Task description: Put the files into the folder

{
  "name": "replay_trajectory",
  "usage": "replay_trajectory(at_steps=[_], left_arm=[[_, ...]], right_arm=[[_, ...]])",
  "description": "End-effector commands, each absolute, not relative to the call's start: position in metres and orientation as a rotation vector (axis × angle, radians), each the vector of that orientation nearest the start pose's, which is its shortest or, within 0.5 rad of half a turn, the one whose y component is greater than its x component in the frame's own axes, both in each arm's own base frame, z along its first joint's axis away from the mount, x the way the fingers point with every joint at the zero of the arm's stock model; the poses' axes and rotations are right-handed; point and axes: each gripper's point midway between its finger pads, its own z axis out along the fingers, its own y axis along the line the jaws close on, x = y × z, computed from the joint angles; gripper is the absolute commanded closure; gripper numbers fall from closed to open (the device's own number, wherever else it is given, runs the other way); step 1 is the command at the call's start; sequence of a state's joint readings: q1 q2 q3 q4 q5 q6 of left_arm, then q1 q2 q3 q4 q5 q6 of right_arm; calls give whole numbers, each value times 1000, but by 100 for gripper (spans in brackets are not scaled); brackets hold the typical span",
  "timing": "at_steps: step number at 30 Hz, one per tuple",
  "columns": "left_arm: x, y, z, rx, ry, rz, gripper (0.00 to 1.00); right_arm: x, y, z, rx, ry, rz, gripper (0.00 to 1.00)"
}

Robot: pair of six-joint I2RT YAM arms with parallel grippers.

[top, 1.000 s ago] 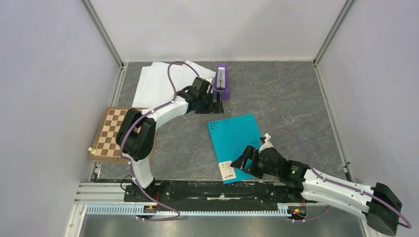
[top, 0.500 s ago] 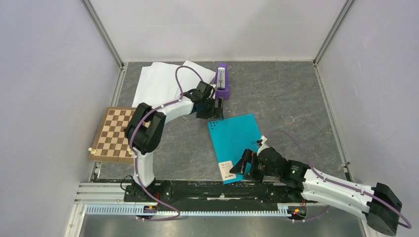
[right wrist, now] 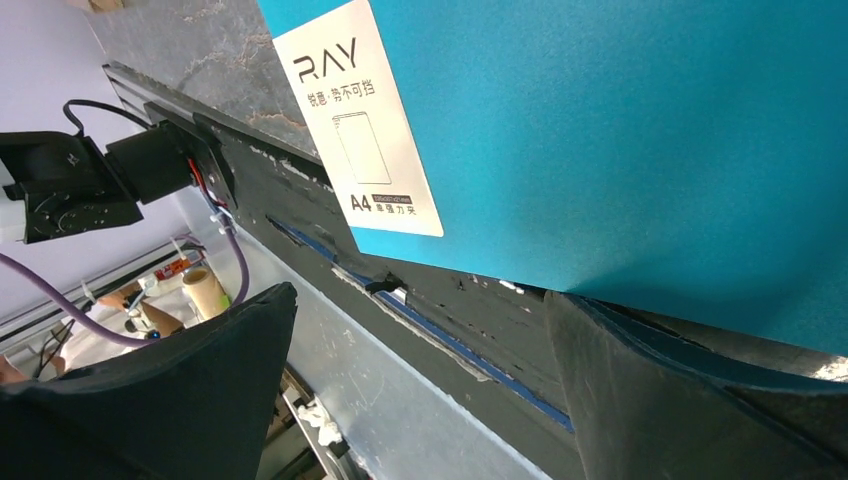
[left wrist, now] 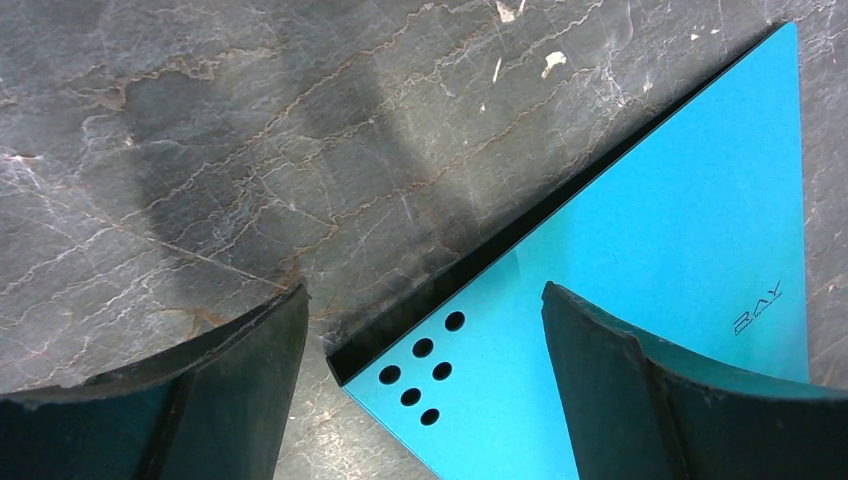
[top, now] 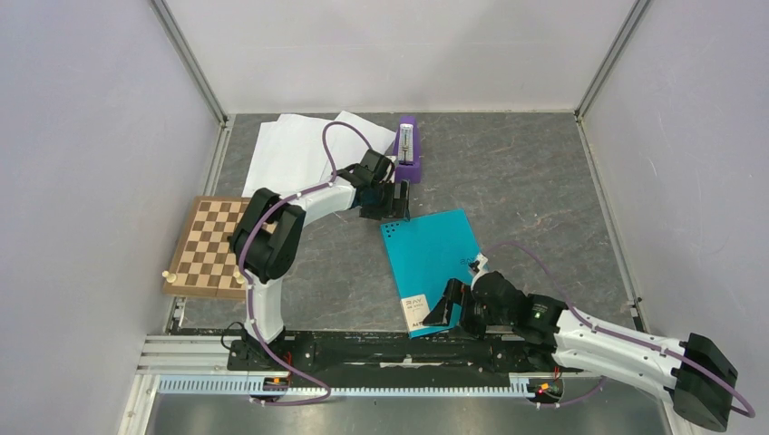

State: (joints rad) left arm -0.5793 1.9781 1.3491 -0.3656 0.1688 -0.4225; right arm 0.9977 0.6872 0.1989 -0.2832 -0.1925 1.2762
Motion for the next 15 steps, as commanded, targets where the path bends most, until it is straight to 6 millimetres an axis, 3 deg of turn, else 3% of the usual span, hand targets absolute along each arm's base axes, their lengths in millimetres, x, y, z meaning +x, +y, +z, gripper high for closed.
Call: replay_trajectory(at_steps=[1, 8, 15], left_arm=[[363, -293, 43, 304, 2626, -586, 8], [346, -275, 53, 216, 2648, -535, 8], [324, -261, 61, 141, 2642, -550, 8]], right_arm=[[75, 224, 36, 376, 2628, 1167, 2], [113, 210, 43, 533, 2393, 1155, 2], [141, 192, 46, 608, 2270, 1107, 2]])
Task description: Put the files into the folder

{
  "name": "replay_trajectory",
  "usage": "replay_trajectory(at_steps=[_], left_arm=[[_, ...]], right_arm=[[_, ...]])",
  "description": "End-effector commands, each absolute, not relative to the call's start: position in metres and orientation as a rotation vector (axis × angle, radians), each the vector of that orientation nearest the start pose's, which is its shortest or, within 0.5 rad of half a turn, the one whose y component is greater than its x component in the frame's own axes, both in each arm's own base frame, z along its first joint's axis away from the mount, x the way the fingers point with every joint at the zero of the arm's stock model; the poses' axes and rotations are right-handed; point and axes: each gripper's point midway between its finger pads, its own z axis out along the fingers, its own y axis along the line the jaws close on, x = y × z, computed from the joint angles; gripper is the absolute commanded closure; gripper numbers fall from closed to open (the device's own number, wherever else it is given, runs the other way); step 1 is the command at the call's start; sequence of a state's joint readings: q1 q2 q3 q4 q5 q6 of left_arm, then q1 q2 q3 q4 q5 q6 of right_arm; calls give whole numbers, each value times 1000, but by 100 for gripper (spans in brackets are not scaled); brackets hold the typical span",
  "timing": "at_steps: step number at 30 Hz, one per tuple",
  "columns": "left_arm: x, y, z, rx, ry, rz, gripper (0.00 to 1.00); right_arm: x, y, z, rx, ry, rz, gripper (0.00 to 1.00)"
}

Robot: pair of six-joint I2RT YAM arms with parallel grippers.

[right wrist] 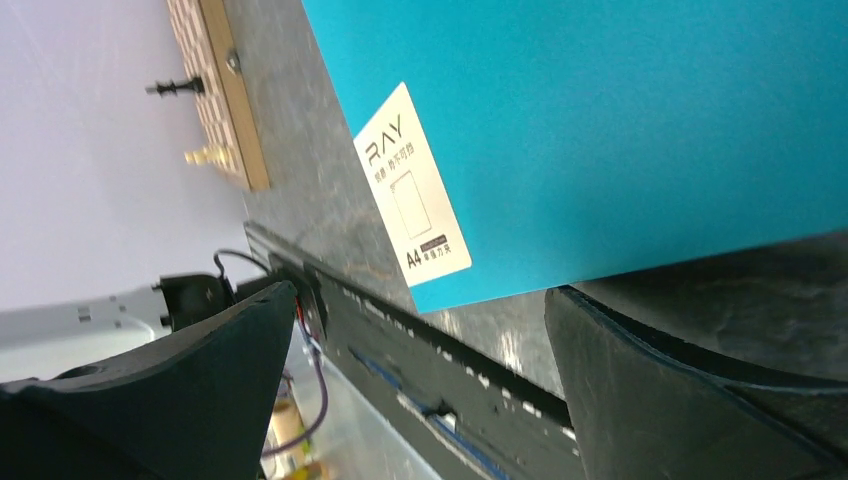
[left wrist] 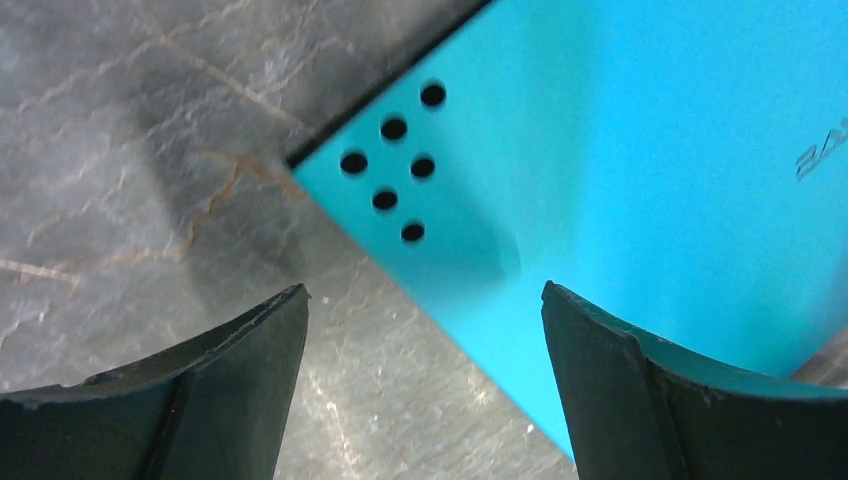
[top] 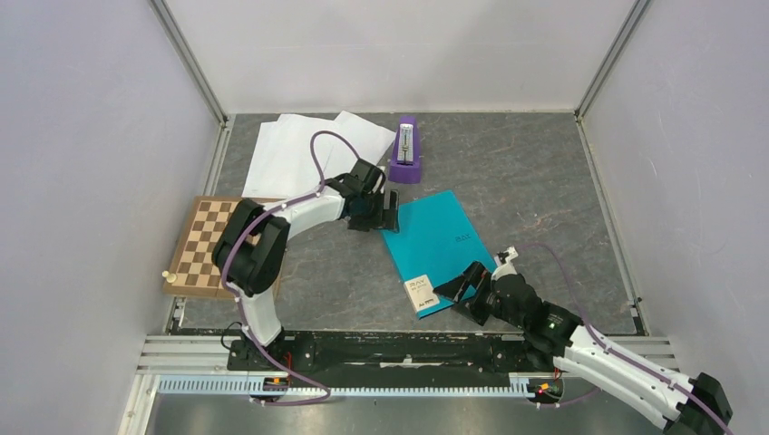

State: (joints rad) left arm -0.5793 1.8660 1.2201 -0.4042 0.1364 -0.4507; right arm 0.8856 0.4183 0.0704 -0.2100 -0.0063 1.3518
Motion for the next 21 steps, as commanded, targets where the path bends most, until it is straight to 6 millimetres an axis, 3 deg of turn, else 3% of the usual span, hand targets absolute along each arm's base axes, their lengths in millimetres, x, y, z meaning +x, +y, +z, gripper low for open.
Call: replay_trajectory(at_steps=[1, 9, 12, 17, 21], left_arm=[[323, -260, 65, 136, 2634, -559, 8], [314, -262, 72, 122, 2630, -611, 8], [317, -256, 77, 105, 2620, -568, 8], [351, -249, 106, 107, 2482, -451, 7], [385, -261, 103, 150, 2413, -462, 7]], right_arm=[[144, 190, 48, 608, 2259, 1101, 2], [152, 192, 57, 635, 2189, 1160, 2], [144, 193, 40, 676, 2222, 1193, 2], [135, 188, 22, 713, 2296, 1153, 2], [129, 188, 16, 712, 2338, 1143, 2]])
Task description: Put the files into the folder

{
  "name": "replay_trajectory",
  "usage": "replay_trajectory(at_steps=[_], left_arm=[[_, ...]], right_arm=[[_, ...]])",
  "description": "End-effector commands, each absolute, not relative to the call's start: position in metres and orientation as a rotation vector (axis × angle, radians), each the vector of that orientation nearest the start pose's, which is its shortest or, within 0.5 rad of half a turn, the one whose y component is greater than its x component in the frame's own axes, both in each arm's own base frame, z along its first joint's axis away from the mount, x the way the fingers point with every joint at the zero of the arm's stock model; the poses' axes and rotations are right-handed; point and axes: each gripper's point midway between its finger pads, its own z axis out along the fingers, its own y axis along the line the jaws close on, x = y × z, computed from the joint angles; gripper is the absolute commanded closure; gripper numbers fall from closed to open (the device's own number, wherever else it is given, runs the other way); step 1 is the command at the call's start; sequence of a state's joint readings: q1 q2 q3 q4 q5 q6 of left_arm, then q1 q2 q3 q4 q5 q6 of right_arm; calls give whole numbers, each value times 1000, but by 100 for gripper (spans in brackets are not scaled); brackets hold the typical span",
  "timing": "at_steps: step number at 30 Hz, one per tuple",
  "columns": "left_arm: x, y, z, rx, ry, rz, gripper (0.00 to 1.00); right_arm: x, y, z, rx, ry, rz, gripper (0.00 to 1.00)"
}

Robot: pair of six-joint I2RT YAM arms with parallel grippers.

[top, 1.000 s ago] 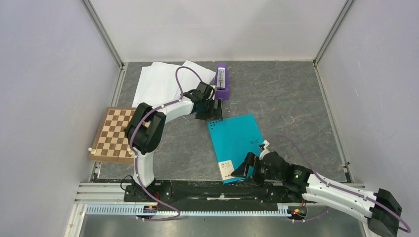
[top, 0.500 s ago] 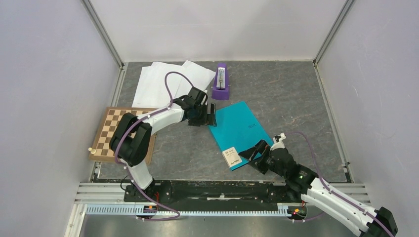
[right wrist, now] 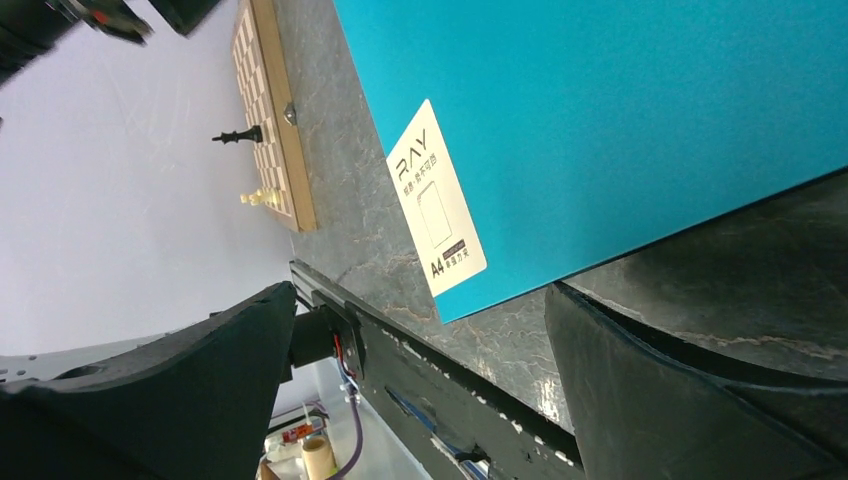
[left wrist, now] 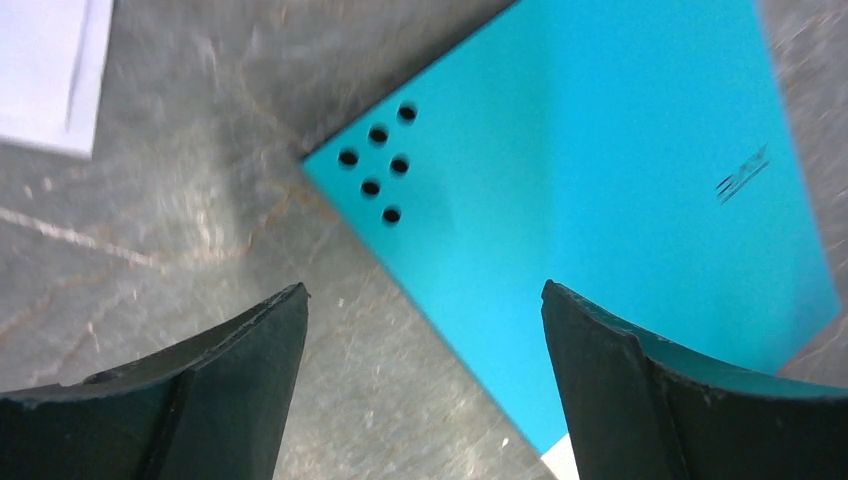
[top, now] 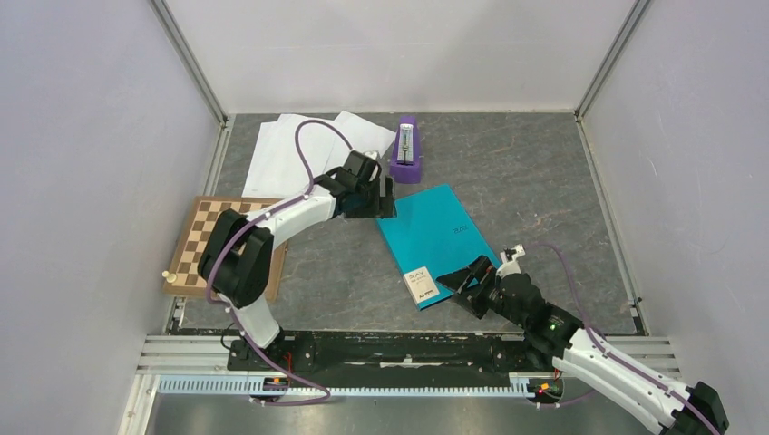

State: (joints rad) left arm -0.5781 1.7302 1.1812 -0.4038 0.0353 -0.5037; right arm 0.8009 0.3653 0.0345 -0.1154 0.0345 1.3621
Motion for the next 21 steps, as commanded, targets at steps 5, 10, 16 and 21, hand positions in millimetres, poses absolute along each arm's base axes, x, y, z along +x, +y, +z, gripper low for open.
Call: replay_trajectory(at_steps=[5, 10, 16, 21], left_arm=[[412, -287, 85, 240, 2408, -558, 7], [423, -294, 52, 287, 2443, -552, 7], [413, -294, 40, 266, 2487, -575, 8], [401, -285, 31, 249, 2519, -553, 8]], right_arm=[[125, 185, 8, 716, 2365, 1121, 2], [128, 187, 10, 723, 2338, 1144, 2], [121, 190, 7, 684, 2404, 1128, 2], [118, 191, 8, 633, 2458, 1079, 2]])
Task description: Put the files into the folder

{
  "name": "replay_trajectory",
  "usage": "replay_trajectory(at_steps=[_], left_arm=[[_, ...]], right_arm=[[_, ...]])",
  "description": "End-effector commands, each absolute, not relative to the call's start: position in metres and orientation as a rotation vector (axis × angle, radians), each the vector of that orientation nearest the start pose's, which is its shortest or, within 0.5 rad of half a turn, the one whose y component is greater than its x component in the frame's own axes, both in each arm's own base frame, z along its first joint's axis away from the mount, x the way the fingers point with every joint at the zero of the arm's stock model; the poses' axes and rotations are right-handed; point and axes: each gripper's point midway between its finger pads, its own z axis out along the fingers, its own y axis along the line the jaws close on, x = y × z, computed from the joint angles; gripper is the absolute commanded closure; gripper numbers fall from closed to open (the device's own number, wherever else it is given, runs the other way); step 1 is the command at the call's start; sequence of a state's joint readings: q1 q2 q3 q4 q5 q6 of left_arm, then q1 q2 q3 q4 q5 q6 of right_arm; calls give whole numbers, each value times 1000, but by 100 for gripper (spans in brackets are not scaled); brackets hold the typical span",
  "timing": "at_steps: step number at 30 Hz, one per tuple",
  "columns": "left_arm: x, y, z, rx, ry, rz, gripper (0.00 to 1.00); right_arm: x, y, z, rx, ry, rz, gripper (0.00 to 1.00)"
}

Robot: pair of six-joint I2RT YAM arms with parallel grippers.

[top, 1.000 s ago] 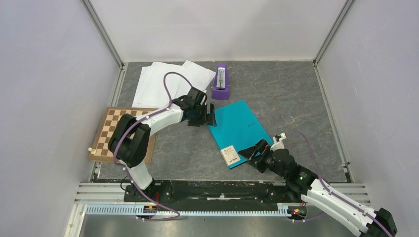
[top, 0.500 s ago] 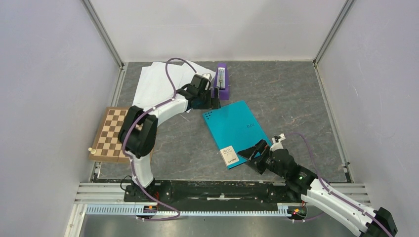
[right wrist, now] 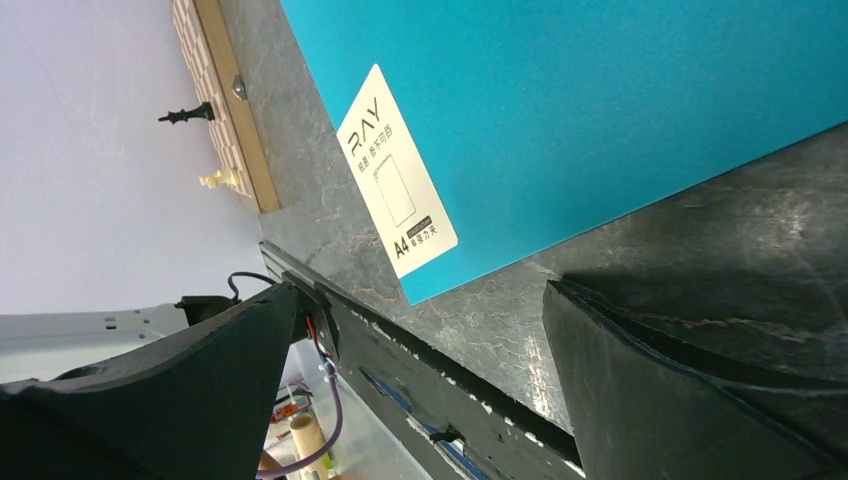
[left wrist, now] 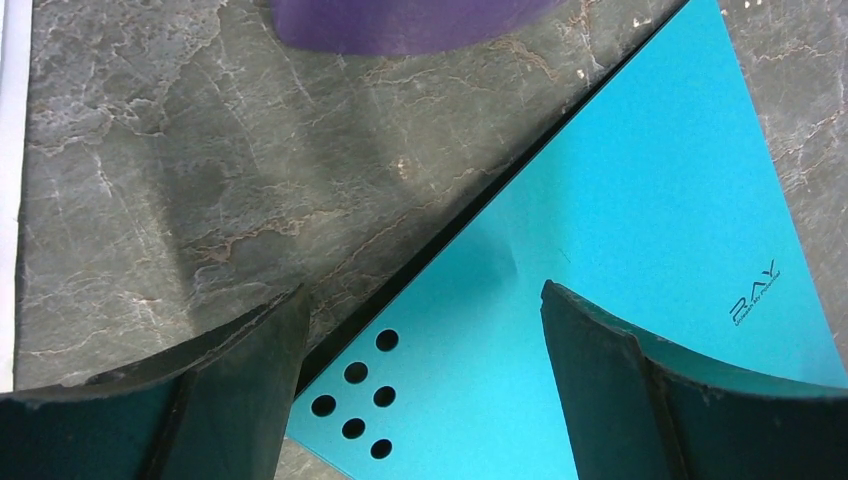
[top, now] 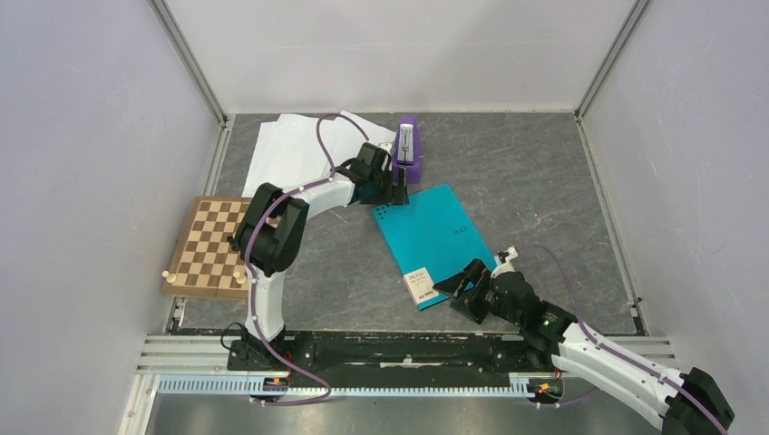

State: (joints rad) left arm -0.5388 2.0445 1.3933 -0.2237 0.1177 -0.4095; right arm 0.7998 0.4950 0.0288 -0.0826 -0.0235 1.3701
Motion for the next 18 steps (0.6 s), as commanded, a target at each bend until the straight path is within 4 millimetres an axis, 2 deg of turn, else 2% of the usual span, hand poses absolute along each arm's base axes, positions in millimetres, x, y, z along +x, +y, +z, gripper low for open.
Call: replay_trajectory(at_steps=[1, 6, 10, 18], left_arm=[[399, -284, 30, 244, 2524, -552, 8], [391, -279, 29, 227, 2538, -554, 9], [388, -278, 32, 220, 2541, -558, 9], [381, -277, 29, 200, 2563, -566, 9]], right_arm=[[121, 194, 13, 635, 2437, 1104, 2], [127, 197, 15, 684, 2367, 1180, 2], [136, 201, 25, 701, 2284, 1236, 2], [143, 199, 24, 754, 2219, 1263, 2]])
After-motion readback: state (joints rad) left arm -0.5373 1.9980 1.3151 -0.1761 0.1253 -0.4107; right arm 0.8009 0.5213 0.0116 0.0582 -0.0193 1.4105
